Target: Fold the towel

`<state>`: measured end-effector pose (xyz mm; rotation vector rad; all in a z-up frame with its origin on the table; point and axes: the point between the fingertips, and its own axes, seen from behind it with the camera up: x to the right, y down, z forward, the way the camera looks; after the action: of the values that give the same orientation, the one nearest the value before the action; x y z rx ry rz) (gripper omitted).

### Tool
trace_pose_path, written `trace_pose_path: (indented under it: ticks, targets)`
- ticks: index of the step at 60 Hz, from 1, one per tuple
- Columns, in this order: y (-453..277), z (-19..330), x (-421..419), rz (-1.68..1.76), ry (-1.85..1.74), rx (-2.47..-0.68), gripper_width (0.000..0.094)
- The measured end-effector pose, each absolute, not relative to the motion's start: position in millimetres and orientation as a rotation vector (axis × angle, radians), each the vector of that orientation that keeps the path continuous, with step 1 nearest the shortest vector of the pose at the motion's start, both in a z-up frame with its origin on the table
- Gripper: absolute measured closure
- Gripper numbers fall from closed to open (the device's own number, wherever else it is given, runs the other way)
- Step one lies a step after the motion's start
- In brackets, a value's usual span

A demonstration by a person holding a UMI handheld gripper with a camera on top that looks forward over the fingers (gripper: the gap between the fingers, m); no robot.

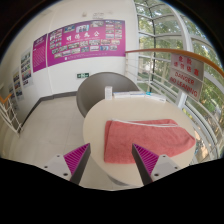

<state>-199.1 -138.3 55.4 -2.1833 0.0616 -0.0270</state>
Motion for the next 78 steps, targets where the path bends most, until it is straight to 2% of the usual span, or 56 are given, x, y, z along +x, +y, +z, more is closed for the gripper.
trace_pose_path:
  ticks: [6, 11, 15, 20, 22, 23, 32, 36, 45, 52, 57, 62, 64, 67, 73, 75, 78]
  targets:
    - [-96, 19, -194, -0.079, 0.059, -2.232, 0.0088]
    - [-72, -4, -190, -0.103, 0.063, -2.261, 0.0147]
    - [-68, -15, -187, -0.139, 0.059, -2.280, 0.0326]
    - [-60, -13, -180, -0.209, -0.001, -2.258, 0.0713]
    - [-61, -13, -174, -0.258, -0.027, -2.256, 0.0828]
    - [-61, -13, -171, -0.283, -0.036, -2.253, 0.0856]
    - [-61, -8, -175, -0.269, -0.077, -2.265, 0.0899]
    - [-63, 7, -199, -0.151, -0.066, -2.261, 0.0904]
    - [-58, 96, -245, 0.144, -0.026, -2.158, 0.0901]
    - [-45, 159, -219, 0.221, 0.012, -2.071, 0.0896]
    - [-41, 163, -175, 0.200, 0.058, -2.066, 0.0895]
    - [-42, 132, -117, 0.137, 0.113, -2.126, 0.0869]
    - [-42, 116, -99, 0.119, 0.131, -2.166, 0.0813]
    - [-48, 87, -73, 0.109, 0.137, -2.213, 0.0661]
    - [-61, 53, -30, 0.055, 0.134, -2.292, 0.0216]
    - [-65, 52, -18, 0.035, 0.124, -2.302, 0.0134]
    - [-71, 54, -5, 0.006, 0.110, -2.305, 0.0082]
